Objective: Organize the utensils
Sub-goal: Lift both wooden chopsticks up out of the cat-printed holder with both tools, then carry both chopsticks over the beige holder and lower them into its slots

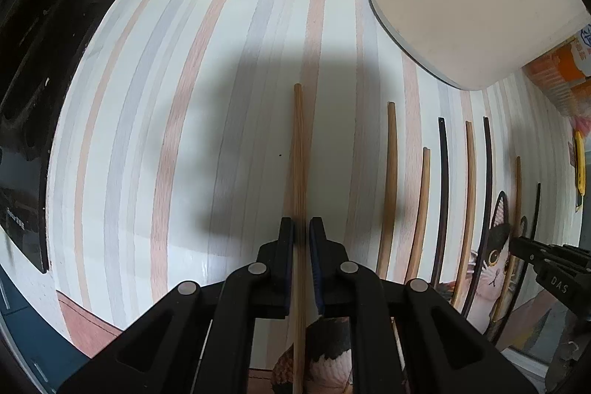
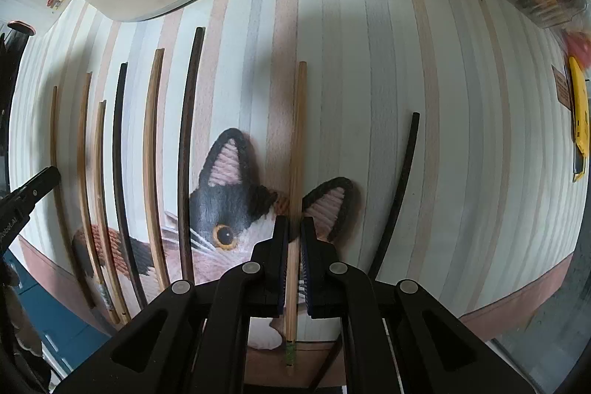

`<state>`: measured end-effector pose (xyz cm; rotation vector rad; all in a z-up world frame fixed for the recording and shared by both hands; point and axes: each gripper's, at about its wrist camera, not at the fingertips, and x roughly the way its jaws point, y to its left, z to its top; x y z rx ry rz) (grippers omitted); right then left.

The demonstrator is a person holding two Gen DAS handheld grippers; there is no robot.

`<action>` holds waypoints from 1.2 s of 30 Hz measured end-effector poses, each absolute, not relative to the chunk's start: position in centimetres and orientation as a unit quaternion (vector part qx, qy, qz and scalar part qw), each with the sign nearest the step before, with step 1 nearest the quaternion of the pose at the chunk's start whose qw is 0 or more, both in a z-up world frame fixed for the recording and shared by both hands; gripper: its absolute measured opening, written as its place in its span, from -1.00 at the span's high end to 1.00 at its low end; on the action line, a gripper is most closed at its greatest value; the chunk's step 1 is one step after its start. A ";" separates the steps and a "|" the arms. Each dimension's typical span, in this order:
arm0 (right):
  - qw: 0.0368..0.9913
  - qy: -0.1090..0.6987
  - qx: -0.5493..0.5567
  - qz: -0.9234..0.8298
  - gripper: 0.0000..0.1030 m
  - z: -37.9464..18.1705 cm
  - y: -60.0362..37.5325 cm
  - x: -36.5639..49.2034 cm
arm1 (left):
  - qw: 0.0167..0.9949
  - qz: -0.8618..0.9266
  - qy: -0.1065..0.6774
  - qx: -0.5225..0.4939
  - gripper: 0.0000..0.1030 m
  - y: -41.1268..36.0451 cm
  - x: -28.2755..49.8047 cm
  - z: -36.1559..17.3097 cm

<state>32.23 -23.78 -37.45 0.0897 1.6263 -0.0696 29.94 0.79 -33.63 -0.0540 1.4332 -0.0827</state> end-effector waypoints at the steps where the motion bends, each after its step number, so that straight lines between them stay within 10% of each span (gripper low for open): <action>1: 0.686 0.726 0.040 -0.032 0.85 -37.3 -23.8 32.3 | 0.753 -0.038 0.656 -0.021 0.84 0.7 29.9 -33.6; 36: 0.834 0.537 0.120 -0.030 0.88 -21.7 -25.3 30.9 | 0.880 -0.078 0.468 -0.013 0.92 -2.7 28.0 -15.2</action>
